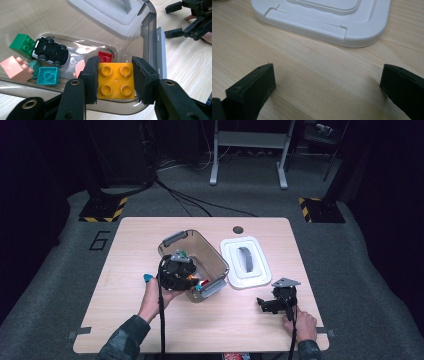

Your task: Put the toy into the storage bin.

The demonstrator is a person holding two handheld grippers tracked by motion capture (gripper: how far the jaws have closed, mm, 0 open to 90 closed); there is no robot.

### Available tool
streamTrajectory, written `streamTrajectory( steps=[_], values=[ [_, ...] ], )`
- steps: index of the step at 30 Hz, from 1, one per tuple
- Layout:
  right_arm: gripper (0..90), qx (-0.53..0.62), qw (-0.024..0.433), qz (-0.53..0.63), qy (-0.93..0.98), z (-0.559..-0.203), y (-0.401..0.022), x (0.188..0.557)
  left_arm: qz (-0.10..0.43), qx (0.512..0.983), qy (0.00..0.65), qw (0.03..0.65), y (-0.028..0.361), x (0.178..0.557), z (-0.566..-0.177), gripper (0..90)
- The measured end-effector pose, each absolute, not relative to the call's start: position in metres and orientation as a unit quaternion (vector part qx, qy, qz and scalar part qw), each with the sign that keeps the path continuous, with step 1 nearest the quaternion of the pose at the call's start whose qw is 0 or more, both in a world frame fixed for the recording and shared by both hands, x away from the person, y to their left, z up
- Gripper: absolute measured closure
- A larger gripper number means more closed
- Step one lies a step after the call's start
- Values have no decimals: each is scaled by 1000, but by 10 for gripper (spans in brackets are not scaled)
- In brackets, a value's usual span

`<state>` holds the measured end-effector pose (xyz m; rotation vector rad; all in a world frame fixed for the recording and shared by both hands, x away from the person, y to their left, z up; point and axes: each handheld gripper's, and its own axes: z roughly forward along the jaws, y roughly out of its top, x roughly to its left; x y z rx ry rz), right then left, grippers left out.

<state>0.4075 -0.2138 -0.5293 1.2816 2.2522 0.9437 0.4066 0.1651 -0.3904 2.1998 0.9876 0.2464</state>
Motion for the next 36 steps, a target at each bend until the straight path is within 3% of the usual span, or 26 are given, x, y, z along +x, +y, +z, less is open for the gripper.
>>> streamTrajectory(
  steps=[11, 17, 29, 36],
  values=[
    [0, 457, 189, 337, 801, -529, -214, 407, 130, 844, 384, 351, 177, 401, -381, 286],
    [0, 457, 189, 337, 801, -529, -214, 407, 162, 833, 396, 350, 197, 398, -374, 183],
    [0, 456, 191, 336, 802, -529, -214, 408, 198, 813, 441, 324, 245, 404, -385, 104],
    [0, 456, 191, 336, 802, -529, -214, 408, 212, 798, 464, 321, 267, 412, -404, 102]
  ],
)
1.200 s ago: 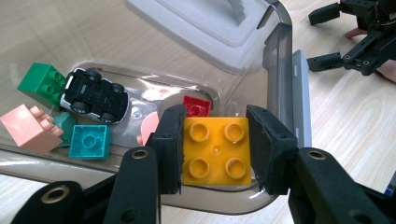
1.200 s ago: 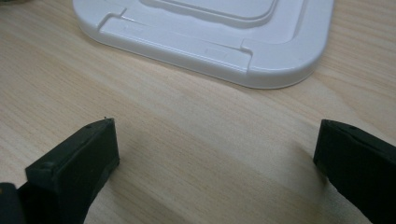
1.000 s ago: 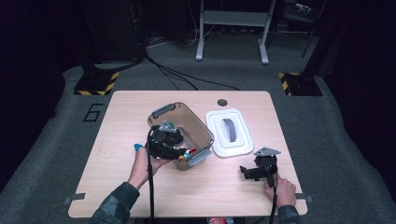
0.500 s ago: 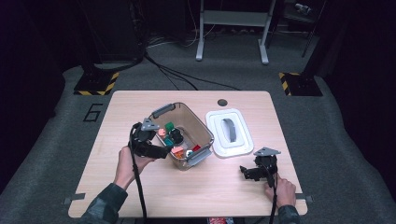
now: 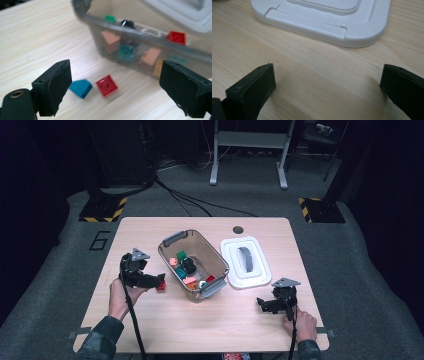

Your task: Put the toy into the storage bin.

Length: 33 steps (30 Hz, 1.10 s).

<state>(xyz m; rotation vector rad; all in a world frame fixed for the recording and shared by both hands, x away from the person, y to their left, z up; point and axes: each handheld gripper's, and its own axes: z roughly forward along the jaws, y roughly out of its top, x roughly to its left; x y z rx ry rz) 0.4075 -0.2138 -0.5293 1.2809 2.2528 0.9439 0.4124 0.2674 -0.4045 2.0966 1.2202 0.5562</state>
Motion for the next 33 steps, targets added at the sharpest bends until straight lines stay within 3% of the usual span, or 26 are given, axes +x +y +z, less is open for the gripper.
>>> streamTrajectory(
  steps=[5, 15, 33],
  values=[
    [0, 456, 191, 336, 802, -529, -214, 408, 220, 785, 491, 307, 281, 420, -419, 38],
    [0, 456, 190, 336, 802, -529, -214, 408, 215, 769, 526, 292, 300, 437, -444, 12],
    [0, 456, 190, 336, 802, -529, -214, 408, 182, 757, 571, 260, 312, 461, -475, 79]
  ],
)
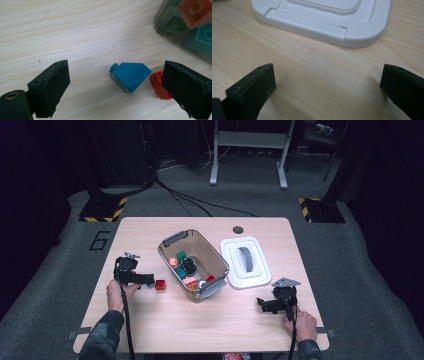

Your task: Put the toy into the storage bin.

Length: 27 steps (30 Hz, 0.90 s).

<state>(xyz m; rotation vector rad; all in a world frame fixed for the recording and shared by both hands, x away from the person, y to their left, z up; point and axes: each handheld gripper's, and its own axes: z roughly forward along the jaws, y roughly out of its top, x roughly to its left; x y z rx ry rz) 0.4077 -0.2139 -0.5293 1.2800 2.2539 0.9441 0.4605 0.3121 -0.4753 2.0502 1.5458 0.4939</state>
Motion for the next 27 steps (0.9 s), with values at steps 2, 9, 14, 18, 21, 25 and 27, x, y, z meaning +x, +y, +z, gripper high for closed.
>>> streamTrajectory(
  steps=[2, 9, 14, 18, 21, 25, 27],
  values=[
    [0, 455, 190, 336, 802, -529, -214, 408, 182, 754, 576, 261, 313, 463, -478, 82],
    [0, 455, 190, 336, 802, -529, -214, 408, 178, 749, 584, 258, 310, 466, -482, 87],
    [0, 455, 191, 336, 803, -529, -214, 408, 174, 760, 570, 260, 303, 469, -484, 139],
    [0, 455, 191, 336, 802, -529, -214, 408, 164, 767, 562, 263, 302, 469, -486, 252],
    [0, 455, 190, 336, 802, -529, -214, 408, 166, 770, 558, 262, 301, 468, -488, 343],
    [0, 455, 191, 336, 802, -529, -214, 408, 160, 773, 554, 265, 302, 467, -489, 399],
    [0, 455, 191, 336, 802, -529, -214, 408, 159, 776, 551, 262, 302, 466, -490, 423]
  ],
)
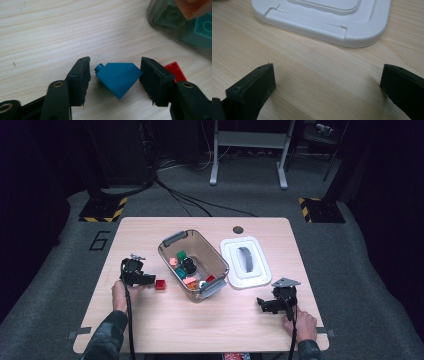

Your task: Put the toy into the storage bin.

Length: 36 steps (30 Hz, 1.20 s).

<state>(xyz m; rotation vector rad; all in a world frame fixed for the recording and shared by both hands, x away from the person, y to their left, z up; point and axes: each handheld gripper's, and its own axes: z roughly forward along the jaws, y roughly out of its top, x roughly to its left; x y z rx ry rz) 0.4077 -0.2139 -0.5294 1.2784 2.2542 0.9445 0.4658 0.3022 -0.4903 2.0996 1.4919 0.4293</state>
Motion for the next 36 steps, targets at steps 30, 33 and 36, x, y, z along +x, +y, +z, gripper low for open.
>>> streamTrajectory(
  steps=[30, 33, 36],
  values=[
    [0, 455, 190, 336, 802, -529, -214, 408, 166, 781, 527, 293, 303, 445, -460, 476],
    [0, 455, 190, 336, 802, -529, -214, 408, 167, 786, 518, 293, 301, 443, -454, 476],
    [0, 455, 190, 336, 802, -529, -214, 408, 171, 789, 511, 295, 300, 441, -447, 476]
  ],
)
